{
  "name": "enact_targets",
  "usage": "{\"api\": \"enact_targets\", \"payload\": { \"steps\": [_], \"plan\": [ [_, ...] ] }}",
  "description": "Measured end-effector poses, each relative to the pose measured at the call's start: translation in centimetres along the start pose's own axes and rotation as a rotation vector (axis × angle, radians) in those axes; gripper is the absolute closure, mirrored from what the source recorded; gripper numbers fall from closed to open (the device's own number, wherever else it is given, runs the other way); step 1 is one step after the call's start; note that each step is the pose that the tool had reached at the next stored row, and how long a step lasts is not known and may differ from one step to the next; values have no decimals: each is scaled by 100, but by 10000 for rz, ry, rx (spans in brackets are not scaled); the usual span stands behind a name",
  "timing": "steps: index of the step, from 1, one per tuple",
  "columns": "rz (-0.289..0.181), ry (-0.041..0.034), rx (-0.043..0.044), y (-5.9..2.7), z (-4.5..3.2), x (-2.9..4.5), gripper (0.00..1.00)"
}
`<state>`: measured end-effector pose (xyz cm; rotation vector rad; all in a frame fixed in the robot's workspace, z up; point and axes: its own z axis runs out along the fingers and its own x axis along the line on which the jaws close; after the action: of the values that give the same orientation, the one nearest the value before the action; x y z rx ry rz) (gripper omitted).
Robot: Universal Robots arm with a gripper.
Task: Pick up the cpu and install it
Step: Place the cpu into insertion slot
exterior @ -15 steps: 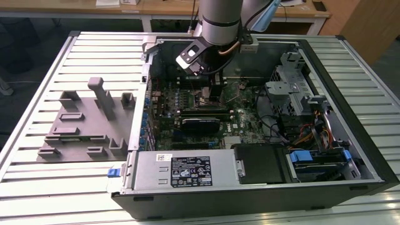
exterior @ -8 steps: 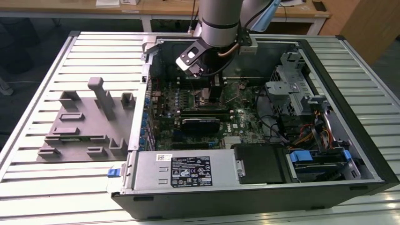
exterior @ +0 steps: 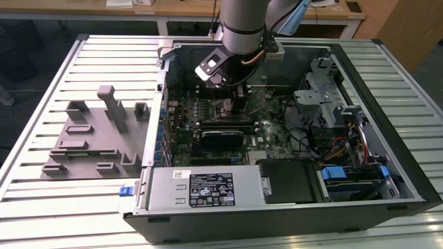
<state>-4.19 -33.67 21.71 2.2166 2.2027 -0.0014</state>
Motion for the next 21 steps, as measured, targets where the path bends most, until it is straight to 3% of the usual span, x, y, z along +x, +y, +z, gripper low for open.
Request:
{"api": "enact_targets", "payload": {
  "steps": [21],
  "plan": [
    [-69, -9, 7, -18, 66, 21, 46]
  ]
}}
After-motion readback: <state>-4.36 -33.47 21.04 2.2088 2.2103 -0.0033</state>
